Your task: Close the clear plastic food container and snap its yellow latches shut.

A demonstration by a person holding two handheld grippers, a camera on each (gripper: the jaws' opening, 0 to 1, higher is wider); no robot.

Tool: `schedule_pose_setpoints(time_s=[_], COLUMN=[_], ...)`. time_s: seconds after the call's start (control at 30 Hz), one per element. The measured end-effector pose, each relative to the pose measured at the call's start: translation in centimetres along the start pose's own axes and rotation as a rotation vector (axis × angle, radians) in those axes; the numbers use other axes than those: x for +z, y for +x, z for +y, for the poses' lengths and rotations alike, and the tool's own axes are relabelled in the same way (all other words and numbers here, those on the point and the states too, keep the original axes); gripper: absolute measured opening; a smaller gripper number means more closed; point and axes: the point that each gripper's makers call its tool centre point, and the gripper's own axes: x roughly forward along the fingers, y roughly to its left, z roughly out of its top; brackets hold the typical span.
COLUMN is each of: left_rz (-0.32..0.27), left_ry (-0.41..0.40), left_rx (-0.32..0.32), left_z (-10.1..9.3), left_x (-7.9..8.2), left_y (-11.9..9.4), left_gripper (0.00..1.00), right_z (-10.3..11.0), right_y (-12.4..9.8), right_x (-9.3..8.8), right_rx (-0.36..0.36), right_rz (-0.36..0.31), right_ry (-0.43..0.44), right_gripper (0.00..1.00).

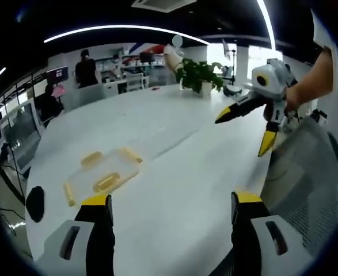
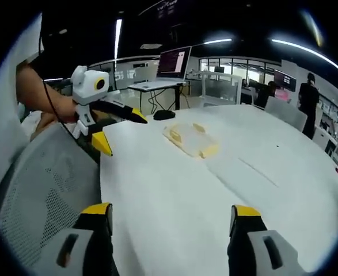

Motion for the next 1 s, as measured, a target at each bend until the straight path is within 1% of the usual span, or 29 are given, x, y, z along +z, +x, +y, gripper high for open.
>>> schedule_pose_setpoints(time_s=[0.2, 0.4, 0.57, 0.8, 1.0], left_rz=[0.015, 0.007, 0.013, 0.020, 0.030], left_ry=[-0.004, -0.002, 0.002, 0.011, 0.015], left_rx=[-0.005, -0.007, -0.013, -0.010, -0.001], left_z=[0.6, 1.3, 1.8, 3.1, 4.4], left_x=[-0.5, -0.2, -0.3, -0.4, -0.9], left_y=[0.3, 0.5, 0.8, 0.8, 0.7], left_gripper=[0.83, 0.83, 0.83, 0.82, 0.81], right_z=[-0.6, -1.2, -1.6, -2.3, -3.2], right_y=[0.9, 1.9, 2.7, 3.7, 4.5], right_x=[0.5, 1.4, 2.0, 2.5, 3.4], right_rx=[0.012, 0.018, 0.026, 0.037, 0.040], right_rz=[0.003, -0.003, -0.006, 0.003, -0.001], right_ry=[0.003, -0.004, -0.012, -0.031, -0.043], right_gripper=[0.81, 0.81, 0.81, 0.81, 0.81])
